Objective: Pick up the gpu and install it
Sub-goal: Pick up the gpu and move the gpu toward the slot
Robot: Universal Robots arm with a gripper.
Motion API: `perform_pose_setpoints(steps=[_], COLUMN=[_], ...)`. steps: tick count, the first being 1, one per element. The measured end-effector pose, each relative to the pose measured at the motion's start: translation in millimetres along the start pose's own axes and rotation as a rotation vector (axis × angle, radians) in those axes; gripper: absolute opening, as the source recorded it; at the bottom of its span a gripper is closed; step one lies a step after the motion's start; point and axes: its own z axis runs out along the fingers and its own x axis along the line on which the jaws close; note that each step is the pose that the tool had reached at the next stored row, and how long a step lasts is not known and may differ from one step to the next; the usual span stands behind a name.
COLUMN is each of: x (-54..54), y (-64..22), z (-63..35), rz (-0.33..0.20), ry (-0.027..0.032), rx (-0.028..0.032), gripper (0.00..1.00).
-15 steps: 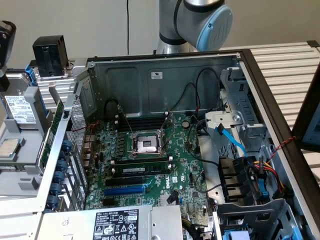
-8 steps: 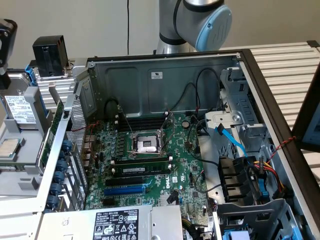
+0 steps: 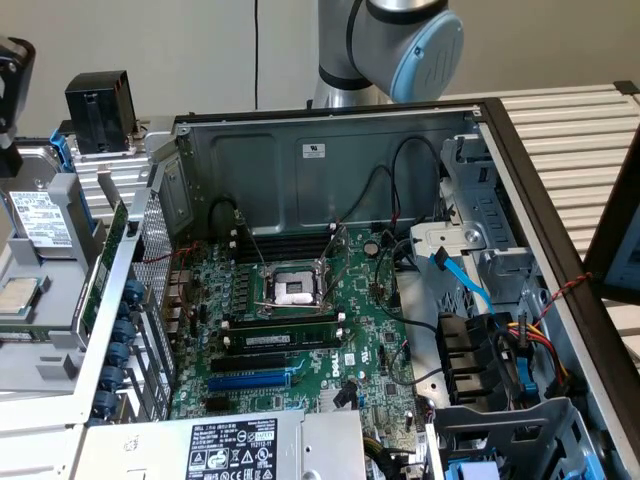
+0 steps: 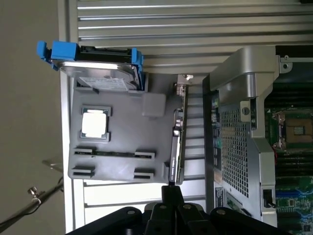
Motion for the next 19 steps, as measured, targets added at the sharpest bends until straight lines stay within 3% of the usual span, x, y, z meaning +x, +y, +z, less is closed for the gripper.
perform_pose_setpoints(steps=[6, 19], x=[0.3, 1.4], y=[1.3, 13.4], z=[2.8, 7.7], rz=[0.0, 0.0], ry=[0.0, 0.0], rx=[-0.0003, -0.0006], gripper=[0.11, 0.11])
